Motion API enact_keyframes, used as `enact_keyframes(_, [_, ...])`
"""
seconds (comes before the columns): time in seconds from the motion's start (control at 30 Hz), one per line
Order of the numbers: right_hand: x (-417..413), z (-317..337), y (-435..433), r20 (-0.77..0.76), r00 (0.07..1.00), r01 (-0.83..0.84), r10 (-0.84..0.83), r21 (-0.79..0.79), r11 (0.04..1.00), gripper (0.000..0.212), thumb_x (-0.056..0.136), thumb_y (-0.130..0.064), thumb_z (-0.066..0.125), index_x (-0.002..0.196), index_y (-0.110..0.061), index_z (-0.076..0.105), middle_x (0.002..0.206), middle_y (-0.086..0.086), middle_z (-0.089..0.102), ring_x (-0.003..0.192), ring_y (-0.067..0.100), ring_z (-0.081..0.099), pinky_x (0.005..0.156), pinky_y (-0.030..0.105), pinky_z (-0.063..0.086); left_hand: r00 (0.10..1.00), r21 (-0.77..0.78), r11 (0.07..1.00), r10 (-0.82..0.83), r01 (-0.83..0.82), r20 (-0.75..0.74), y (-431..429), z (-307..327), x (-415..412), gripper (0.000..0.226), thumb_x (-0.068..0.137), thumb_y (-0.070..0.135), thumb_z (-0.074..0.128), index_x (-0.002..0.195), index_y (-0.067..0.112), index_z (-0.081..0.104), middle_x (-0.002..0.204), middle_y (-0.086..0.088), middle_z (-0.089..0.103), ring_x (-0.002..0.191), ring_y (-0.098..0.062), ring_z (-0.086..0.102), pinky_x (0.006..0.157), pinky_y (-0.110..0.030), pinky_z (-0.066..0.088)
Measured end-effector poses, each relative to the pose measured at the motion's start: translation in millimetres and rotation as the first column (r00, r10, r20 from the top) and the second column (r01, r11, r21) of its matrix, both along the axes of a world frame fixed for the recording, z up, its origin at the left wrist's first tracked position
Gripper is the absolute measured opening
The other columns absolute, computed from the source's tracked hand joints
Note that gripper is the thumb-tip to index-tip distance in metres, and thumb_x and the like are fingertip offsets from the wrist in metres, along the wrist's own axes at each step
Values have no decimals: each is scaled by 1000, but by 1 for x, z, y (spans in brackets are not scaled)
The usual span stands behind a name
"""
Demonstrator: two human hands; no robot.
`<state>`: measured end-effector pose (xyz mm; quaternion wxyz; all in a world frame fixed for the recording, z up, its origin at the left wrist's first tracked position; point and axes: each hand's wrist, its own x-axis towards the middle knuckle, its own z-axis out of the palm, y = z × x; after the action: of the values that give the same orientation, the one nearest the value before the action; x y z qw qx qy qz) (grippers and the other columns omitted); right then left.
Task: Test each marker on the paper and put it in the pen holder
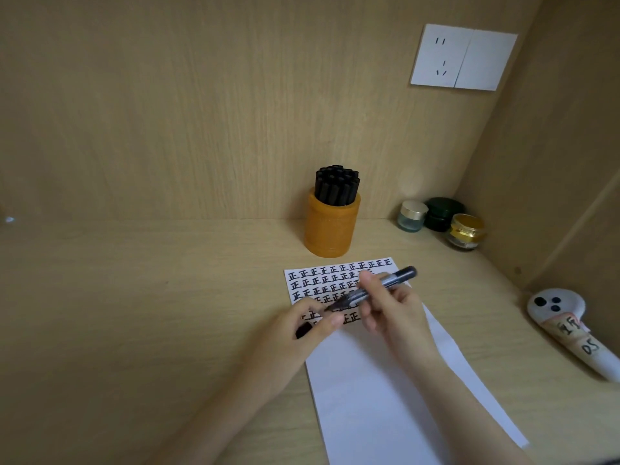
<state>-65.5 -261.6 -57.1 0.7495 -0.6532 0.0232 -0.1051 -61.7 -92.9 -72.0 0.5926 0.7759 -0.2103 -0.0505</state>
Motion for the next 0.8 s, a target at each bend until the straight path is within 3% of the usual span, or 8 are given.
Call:
enact_keyframes(0.1, [9, 3, -22, -57, 993, 104, -99, 74, 992, 24, 74, -29, 72, 64, -14, 57, 49, 3, 50, 39, 14, 41, 38, 22, 31, 997, 158, 987, -14, 1, 79, 7, -8, -6, 23, 80, 54, 61, 85, 32, 60, 51, 13, 42, 49, -4, 35, 54, -22, 27])
enact_keyframes(0.17, [13, 0, -32, -109, 984, 144, -140, 26, 989, 28, 75, -26, 75, 64, -15, 52, 49, 2, 49, 39, 13, 41, 37, 21, 29, 987, 346, 938, -77, 25, 139, 10, -10, -13, 16, 83, 48, 62, 89, 34, 60, 51, 21, 49, 48, -3, 42, 52, -18, 29])
enact_keyframes(0.27, [14, -10, -40, -150, 973, 171, -177, -52, 984, 28, 84, -20, 72, 66, -15, 51, 51, 3, 45, 41, 14, 41, 38, 22, 28, 975, 500, 866, -122, 14, 184, 12, -16, -12, 25, 81, 58, 59, 101, 45, 58, 52, 10, 44, 52, -2, 48, 60, -20, 42])
enact_keyframes(0.37, [14, -16, -42, -143, 965, 206, -220, -105, 973, 16, 86, -17, 70, 74, -11, 61, 53, 9, 51, 41, 16, 46, 38, 22, 30, 977, 527, 849, -133, 26, 166, 13, -19, -10, 30, 79, 62, 58, 106, 48, 59, 50, 13, 45, 53, 0, 50, 62, -17, 42])
enact_keyframes(0.47, [17, -20, -41, -137, 953, 240, -272, -210, 948, 30, 82, -29, 76, 59, -14, 62, 53, 10, 58, 43, 14, 48, 46, 21, 36, 975, 540, 841, -148, 36, 164, 11, -19, -10, 31, 78, 64, 57, 105, 50, 59, 54, 30, 49, 53, -1, 49, 60, -17, 42])
enact_keyframes(0.6, [18, -24, -41, -131, 930, 308, -344, -234, 922, 40, 81, -25, 76, 55, -15, 48, 51, 6, 45, 47, 17, 38, 52, 29, 30, 972, 547, 837, -132, 4, 196, 11, -24, -8, 31, 77, 66, 56, 105, 51, 57, 47, 9, 44, 50, -6, 47, 60, -20, 44])
enact_keyframes(0.8, [18, -30, -40, -104, 928, 303, -357, -348, 887, 27, 87, -19, 67, 65, -10, 52, 51, -1, 44, 49, 12, 39, 52, 27, 30, 970, 546, 838, -135, 1, 204, 11, -27, -8, 30, 78, 65, 56, 104, 51, 56, 53, 7, 44, 54, -7, 50, 61, -22, 46])
